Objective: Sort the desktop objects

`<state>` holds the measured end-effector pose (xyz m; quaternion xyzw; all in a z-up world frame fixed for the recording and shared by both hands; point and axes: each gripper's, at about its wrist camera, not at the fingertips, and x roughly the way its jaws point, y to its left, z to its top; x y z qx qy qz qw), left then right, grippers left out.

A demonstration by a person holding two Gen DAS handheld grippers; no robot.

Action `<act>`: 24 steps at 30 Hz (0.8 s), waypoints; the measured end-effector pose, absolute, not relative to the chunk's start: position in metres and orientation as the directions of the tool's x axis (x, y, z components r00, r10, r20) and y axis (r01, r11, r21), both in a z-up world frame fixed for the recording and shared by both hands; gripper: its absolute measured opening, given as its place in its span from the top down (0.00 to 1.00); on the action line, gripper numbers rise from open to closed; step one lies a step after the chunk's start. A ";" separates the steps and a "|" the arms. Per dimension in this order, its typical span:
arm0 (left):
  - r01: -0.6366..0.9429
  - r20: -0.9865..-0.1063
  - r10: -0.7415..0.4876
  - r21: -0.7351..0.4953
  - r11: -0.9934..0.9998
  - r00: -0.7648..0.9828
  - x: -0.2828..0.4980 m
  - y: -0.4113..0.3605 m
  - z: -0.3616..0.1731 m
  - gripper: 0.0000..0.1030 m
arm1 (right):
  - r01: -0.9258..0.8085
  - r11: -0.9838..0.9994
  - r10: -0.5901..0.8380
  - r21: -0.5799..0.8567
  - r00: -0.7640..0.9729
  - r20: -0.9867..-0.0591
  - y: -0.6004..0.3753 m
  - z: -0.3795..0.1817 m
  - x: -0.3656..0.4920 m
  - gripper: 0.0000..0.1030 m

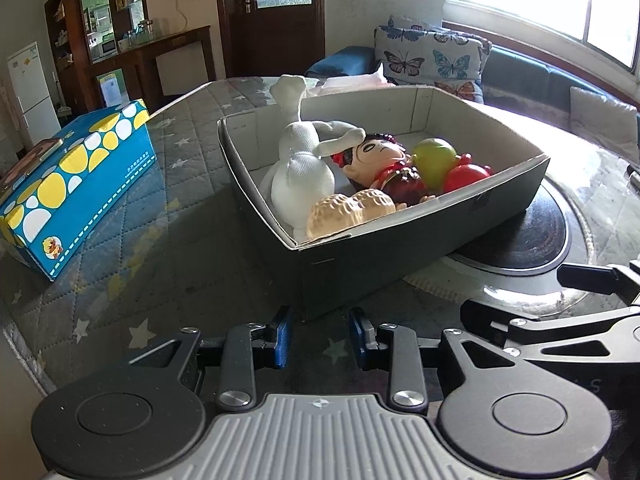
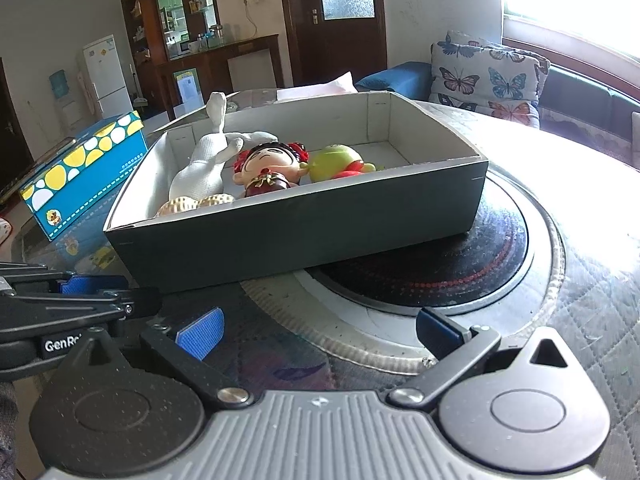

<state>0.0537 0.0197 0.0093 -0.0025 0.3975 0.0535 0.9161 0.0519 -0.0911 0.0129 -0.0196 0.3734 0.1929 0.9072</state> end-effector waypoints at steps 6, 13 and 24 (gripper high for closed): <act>-0.111 -0.730 0.102 0.036 0.993 0.676 0.058 0.021 0.009 0.67 | -0.363 0.925 0.334 0.111 0.640 -0.692 -0.092 0.010 0.057 0.00; -0.118 -0.730 0.125 0.060 0.991 0.672 0.061 0.020 0.008 0.67 | -0.369 0.923 0.340 0.113 0.637 -0.692 -0.090 0.009 0.060 0.00; -0.117 -0.735 0.118 0.052 0.992 0.668 0.066 0.019 0.008 0.68 | -0.367 0.924 0.335 0.107 0.642 -0.690 -0.090 0.010 0.065 0.00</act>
